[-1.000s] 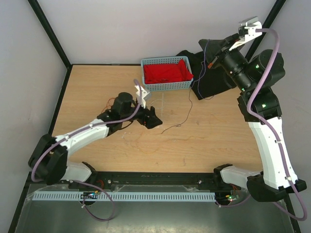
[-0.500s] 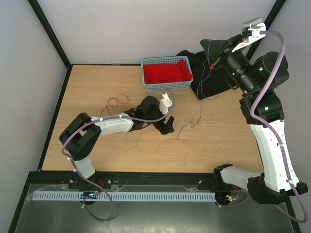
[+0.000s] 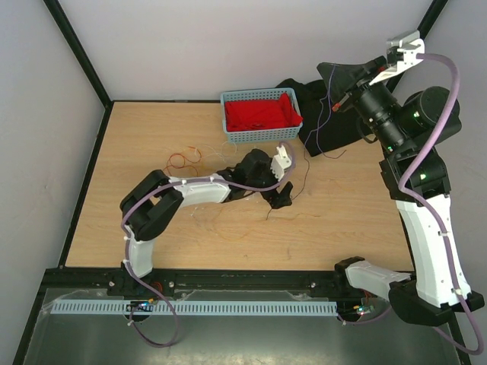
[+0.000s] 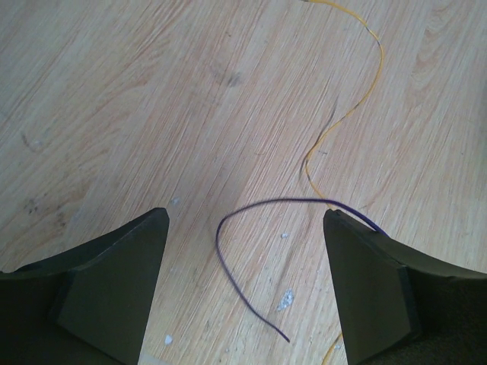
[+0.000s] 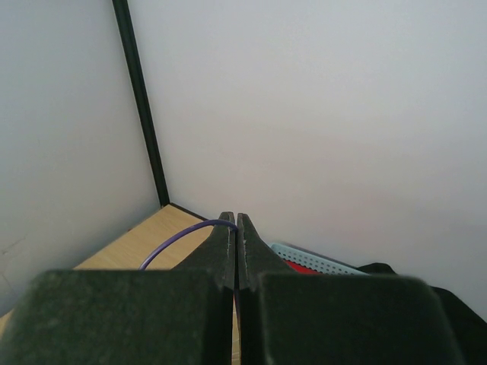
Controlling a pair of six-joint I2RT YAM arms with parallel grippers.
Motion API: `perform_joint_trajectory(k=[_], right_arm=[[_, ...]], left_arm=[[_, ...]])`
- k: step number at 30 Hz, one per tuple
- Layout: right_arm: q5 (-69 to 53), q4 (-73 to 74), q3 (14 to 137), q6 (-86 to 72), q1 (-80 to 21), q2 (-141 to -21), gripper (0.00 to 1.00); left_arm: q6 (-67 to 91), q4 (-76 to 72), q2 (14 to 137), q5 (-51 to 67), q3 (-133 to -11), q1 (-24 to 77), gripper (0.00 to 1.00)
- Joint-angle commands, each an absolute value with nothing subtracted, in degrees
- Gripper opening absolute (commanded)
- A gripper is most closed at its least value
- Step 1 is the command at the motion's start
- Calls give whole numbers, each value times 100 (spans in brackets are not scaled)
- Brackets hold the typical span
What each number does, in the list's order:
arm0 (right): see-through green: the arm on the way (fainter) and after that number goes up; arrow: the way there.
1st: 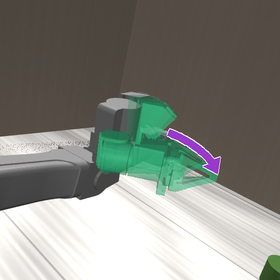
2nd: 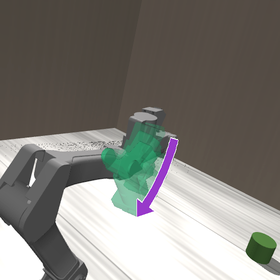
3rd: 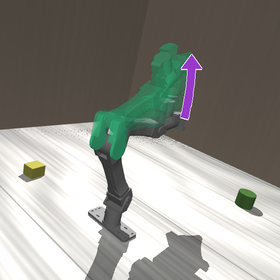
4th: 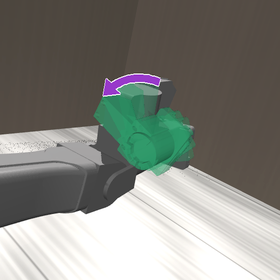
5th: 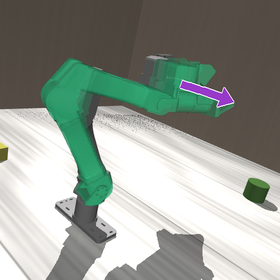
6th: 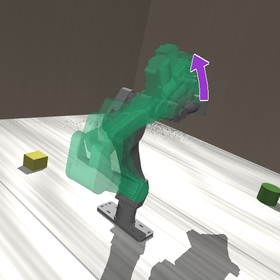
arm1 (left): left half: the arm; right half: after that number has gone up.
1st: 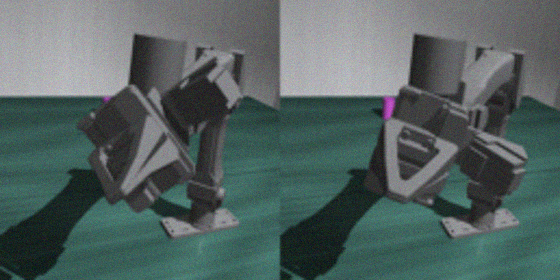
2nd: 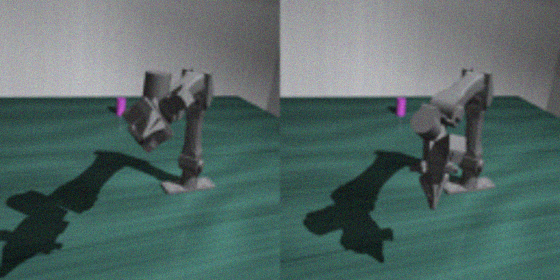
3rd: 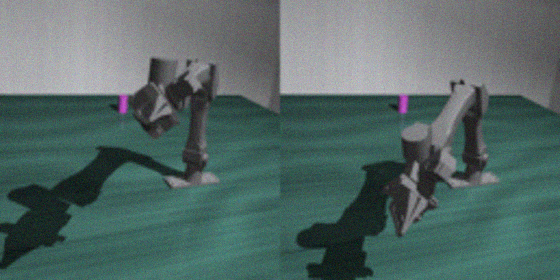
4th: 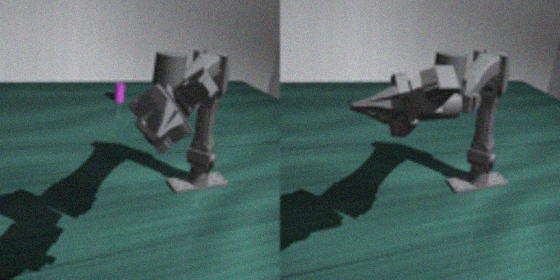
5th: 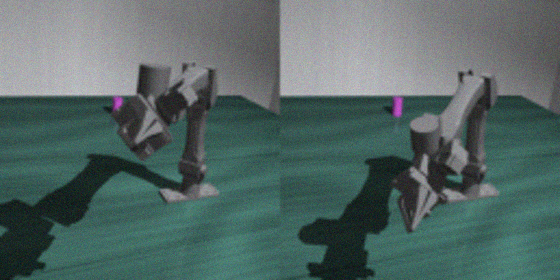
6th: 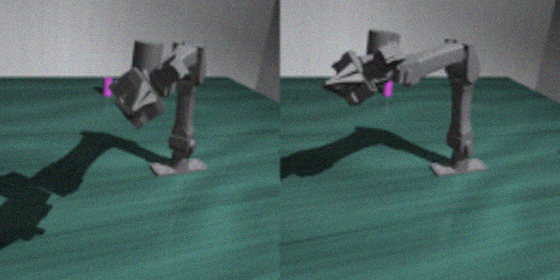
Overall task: Zip-tie the wires
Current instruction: Straighten the cable at the center of the board.
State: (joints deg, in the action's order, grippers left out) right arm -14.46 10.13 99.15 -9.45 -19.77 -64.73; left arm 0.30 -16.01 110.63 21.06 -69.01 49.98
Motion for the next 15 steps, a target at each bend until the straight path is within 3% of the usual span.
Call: perform_joint_trajectory(k=[1,7,15], right_arm=[[-1455,777,9969,-990,-1961,-6329,0],[-1440,782,9984,-995,-1964,-6320,0],[-1324,781,9904,-1002,-1968,-6249,0]], left_arm=[[-3,-1838,11360,2380,-7245,5103,83],[213,-2048,11677,2661,-7421,5188,74],[524,-2906,11856,2760,-7270,5195,24]])
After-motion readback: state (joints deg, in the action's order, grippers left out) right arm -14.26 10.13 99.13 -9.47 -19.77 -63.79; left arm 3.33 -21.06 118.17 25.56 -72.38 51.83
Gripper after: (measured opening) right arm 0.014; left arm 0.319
